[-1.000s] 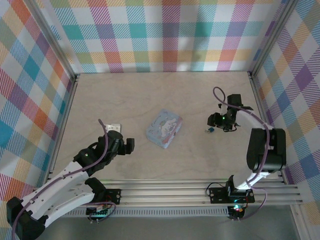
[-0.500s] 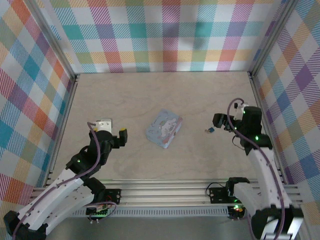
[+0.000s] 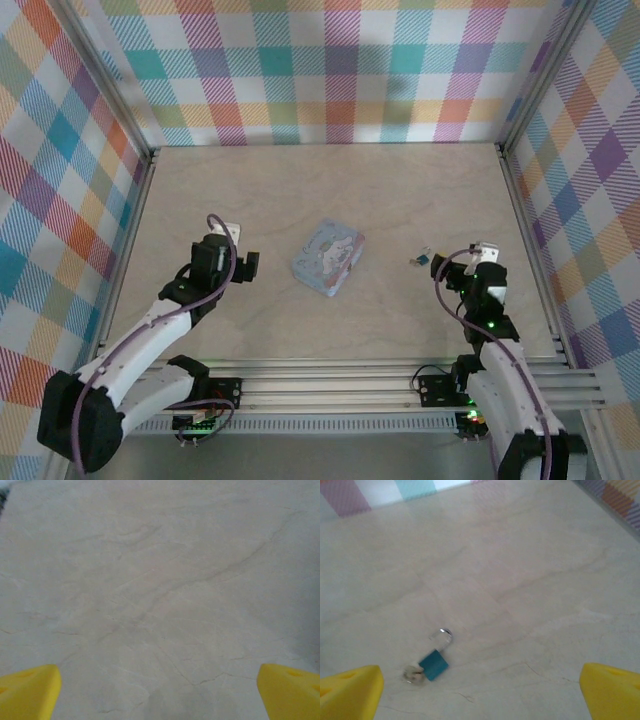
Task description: Unlock the padlock with the key
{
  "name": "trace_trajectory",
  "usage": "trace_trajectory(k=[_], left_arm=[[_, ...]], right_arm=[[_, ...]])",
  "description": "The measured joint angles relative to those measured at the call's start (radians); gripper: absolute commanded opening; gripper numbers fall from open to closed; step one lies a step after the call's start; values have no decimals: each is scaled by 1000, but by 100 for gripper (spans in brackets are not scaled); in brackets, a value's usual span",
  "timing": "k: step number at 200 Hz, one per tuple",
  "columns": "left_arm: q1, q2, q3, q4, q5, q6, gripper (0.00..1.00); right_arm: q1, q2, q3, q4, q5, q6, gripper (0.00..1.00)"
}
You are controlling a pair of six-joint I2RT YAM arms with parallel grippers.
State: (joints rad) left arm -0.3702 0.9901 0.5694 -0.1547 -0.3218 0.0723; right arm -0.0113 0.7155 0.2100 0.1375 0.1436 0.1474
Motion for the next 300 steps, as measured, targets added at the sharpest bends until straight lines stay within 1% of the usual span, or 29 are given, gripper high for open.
trace_trajectory(k=[25,37,57,88,125,149,158,165,179,192,213,285,300], left_arm=[[81,82,-55,152,97,0,100],[104,121,-81,228,132,0,100],[132,199,-136,409,173,0,100],[167,341,-180,635,183,13,100],[203,428,-223,857,209,34,100],[228,531,-230,988,209,33,100],[230,555,-228,996,209,32,100],[234,564,-226,995,210,29,100],[247,573,-208,983,209,18,100],[261,573,-186,975,208,7,100],[271,573,-169,975,208,-5,100],[271,573,-167,969,209,-9,100],[271,573,-167,969,209,-9,100]], right_arm=[[0,158,-9,161,17,-33,100],[0,214,-13,243,20,-44,100],[0,309,-14,386,20,-66,100],[0,451,-14,555,8,-94,100],[0,567,2,670,-37,-104,100],[0,725,9,829,-55,-103,100],[0,786,12,870,-58,-103,100],[0,813,20,863,-58,-102,100],[0,818,50,822,-56,-97,100],[8,818,114,780,-47,-97,100],[20,819,174,778,-38,-97,100],[25,819,177,737,-31,-97,100],[26,819,177,724,-46,-105,100]])
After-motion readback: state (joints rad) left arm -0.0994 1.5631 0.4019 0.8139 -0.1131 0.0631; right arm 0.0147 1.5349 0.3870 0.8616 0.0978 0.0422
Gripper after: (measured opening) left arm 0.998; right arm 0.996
